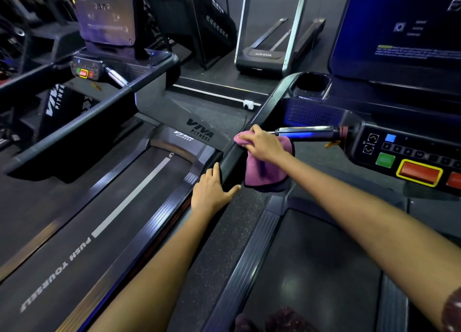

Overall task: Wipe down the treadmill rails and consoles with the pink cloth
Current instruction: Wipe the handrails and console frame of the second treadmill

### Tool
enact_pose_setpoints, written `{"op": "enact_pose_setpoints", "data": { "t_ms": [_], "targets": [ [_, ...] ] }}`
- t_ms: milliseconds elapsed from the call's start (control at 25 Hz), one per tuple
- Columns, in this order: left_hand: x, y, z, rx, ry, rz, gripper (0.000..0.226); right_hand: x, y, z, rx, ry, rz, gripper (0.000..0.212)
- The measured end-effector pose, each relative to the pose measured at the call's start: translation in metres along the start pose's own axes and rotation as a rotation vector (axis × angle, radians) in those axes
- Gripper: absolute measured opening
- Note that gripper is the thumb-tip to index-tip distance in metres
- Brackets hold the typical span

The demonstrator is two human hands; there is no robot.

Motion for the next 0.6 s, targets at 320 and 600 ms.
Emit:
{"op": "enact_pose_setpoints", "data": {
  "t_ms": [320,600],
  "targets": [
    [-0.005,0.004,-0.001,-0.023,0.112,0.002,0.078,-0.007,-0.03,0.001,0.197,0.08,-0.063,0.02],
    [-0.012,0.007,-0.006,-0.031,0.136,0.03,0.07,0.05,0.04,0.006,0.153,-0.507,-0.258,0.033]
  ]
}}
Point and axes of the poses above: each hand's wrist, its own y-axis away from the middle knuckle, its own x-axis out of the palm, z = x × y, the point moved 2 cm from there along -y, towards the middle knuckle, and after that the axes turned 2 degrees about x, right-handed, at the moved point
